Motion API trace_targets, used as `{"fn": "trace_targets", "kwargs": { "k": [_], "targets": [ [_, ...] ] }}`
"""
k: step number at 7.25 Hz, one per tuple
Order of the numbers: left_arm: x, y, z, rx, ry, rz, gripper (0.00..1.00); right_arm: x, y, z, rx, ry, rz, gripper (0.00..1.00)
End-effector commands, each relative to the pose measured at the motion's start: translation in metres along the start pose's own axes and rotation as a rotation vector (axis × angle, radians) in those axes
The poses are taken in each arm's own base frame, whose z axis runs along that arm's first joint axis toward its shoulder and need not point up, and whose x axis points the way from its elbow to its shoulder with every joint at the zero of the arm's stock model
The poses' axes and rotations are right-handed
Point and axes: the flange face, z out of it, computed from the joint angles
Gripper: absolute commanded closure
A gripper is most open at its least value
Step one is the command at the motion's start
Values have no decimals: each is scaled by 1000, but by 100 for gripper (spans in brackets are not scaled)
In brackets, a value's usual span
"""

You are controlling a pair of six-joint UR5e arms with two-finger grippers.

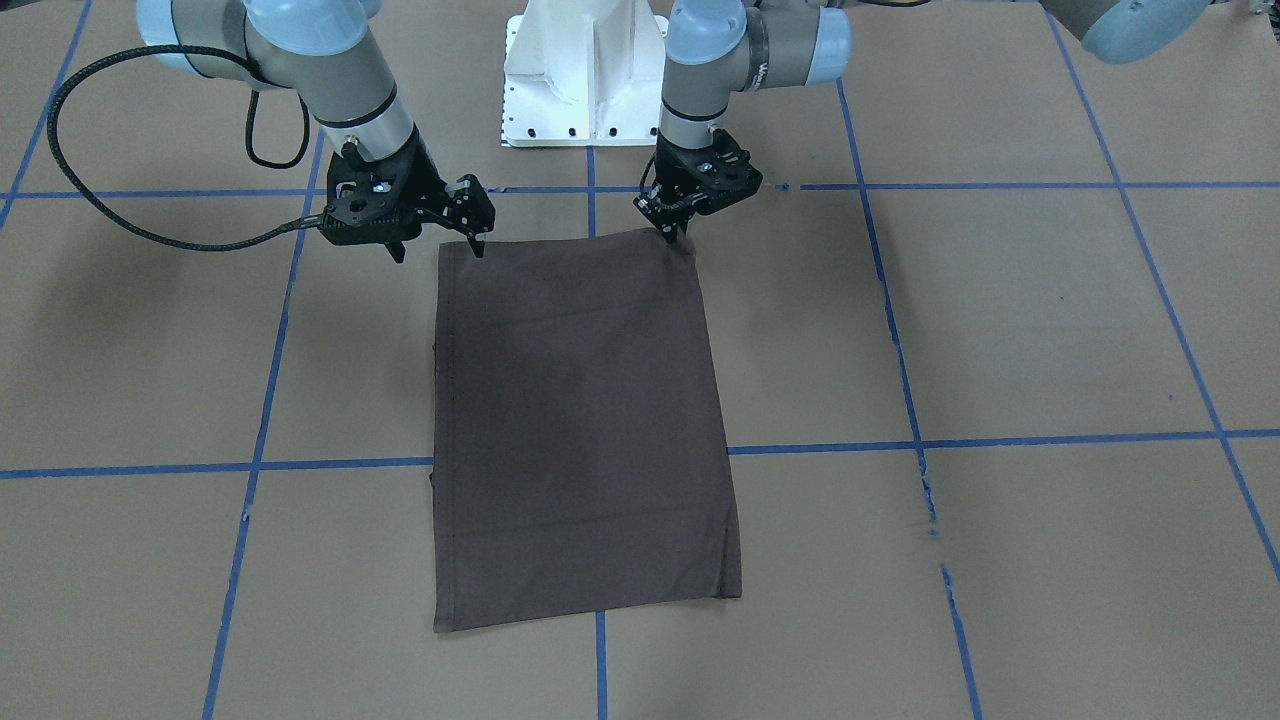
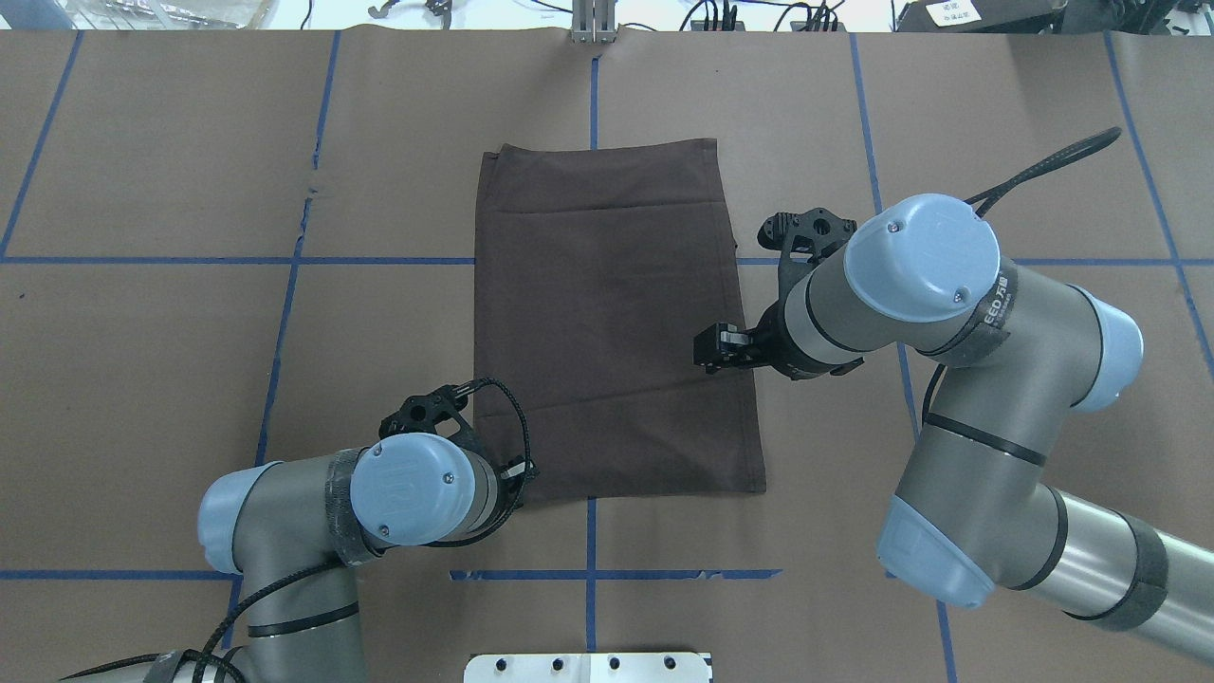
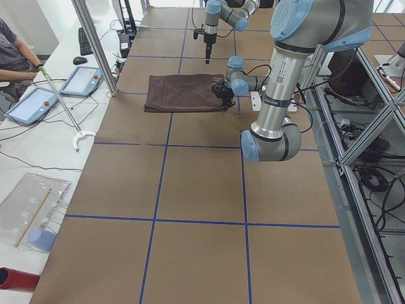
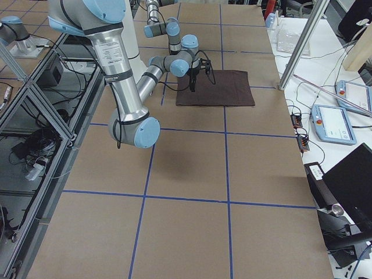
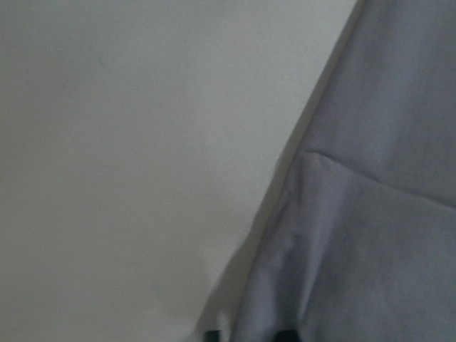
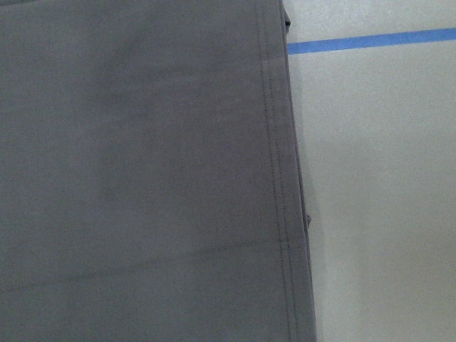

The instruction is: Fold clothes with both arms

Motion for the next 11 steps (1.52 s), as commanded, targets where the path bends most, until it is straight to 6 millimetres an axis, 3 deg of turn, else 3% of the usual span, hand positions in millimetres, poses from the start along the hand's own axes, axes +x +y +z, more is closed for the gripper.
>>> {"fn": "trace_targets", "kwargs": {
  "k": [1,3,5,6,7,8,9,11],
  "targets": [
    [2,-3,-6,0,17,11,100,0,-1,0,0,0,1,0],
    [4,-9,-27,-2,48,90,100,0,4,3,-10,2,54,0],
    [8,-28,-33,19,57,130,100,-19,42,20,-58,2,271,0],
    [8,-30,-33,22,58,143,100,-21,52,25,-42,-23,387,0],
    [8,-30,-33,19,57,145,100,-33,86,49,11,-5,430,0],
    [8,-28,-33,16,58,146,100,-34,95,66,31,21,445,0],
    [8,-28,-33,15,57,147,100,-29,99,92,27,70,474,0],
    [9,-27,-34,14,60,146,100,-20,94,115,47,116,483,0]
  ]
}}
